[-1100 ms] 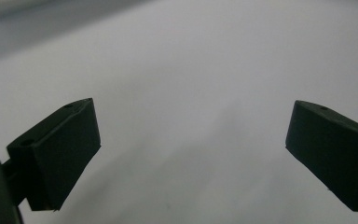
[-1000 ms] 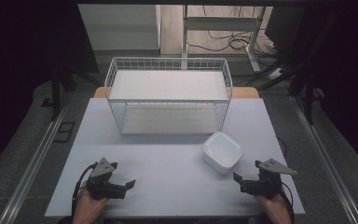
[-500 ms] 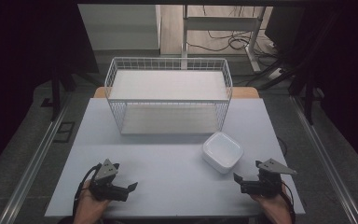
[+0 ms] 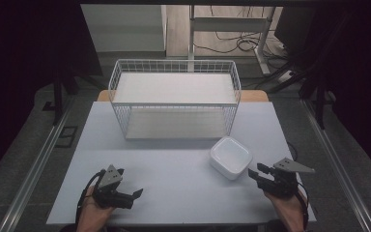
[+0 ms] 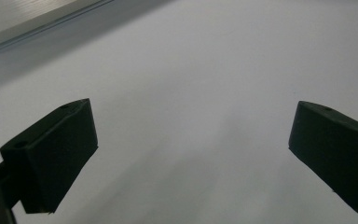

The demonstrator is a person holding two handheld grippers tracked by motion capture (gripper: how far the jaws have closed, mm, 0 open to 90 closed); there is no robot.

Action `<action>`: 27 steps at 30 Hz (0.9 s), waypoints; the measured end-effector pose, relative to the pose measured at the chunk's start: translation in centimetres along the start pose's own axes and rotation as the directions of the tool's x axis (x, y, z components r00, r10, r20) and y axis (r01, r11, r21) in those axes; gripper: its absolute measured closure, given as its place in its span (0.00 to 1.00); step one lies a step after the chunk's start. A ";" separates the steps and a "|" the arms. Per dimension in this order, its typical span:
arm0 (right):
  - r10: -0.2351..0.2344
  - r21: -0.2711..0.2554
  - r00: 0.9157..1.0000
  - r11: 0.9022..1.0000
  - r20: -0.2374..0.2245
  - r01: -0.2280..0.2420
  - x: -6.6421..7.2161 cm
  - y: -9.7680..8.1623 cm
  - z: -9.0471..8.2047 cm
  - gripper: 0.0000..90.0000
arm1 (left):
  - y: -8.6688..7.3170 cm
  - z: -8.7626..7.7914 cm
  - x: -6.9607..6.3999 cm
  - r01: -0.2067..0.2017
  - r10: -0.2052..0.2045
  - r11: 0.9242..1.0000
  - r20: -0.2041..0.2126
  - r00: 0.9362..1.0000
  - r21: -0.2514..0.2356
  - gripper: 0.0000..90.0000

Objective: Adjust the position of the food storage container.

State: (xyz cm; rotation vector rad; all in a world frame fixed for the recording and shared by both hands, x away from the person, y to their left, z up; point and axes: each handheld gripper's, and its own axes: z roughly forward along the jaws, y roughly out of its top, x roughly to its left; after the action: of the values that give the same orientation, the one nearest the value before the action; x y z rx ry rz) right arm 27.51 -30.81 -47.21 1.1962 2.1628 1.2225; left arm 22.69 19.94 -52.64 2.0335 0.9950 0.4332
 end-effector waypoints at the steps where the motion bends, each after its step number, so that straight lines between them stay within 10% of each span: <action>1: 0.006 0.002 1.000 1.000 -0.010 -0.006 -0.1 0.3 0.1 0.77 | 0.0 0.0 0.0 0.000 0.000 1.000 -0.001 1.000 -0.001 0.01; 5: 0.042 -0.005 0.996 0.999 -0.081 -0.043 -0.5 1.3 0.3 0.99 | 0.0 0.0 0.1 0.006 -0.006 1.000 0.006 1.000 -0.002 0.01; 14: -0.027 0.023 0.999 0.999 -0.018 0.027 -0.3 4.2 3.3 0.99 | -0.1 -0.1 0.2 0.012 -0.012 1.000 0.001 1.000 -0.006 0.01; 27: 0.009 0.031 0.999 0.999 0.052 -0.011 -1.2 7.3 8.8 0.99 | -0.1 -0.2 0.2 0.010 -0.010 1.000 -0.003 1.000 -0.008 0.01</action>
State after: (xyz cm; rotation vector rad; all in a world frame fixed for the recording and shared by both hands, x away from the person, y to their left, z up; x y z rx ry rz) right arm 37.63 -25.43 -46.08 1.2395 2.1477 1.1529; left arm 22.65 20.23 -52.58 2.0204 1.0030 0.4349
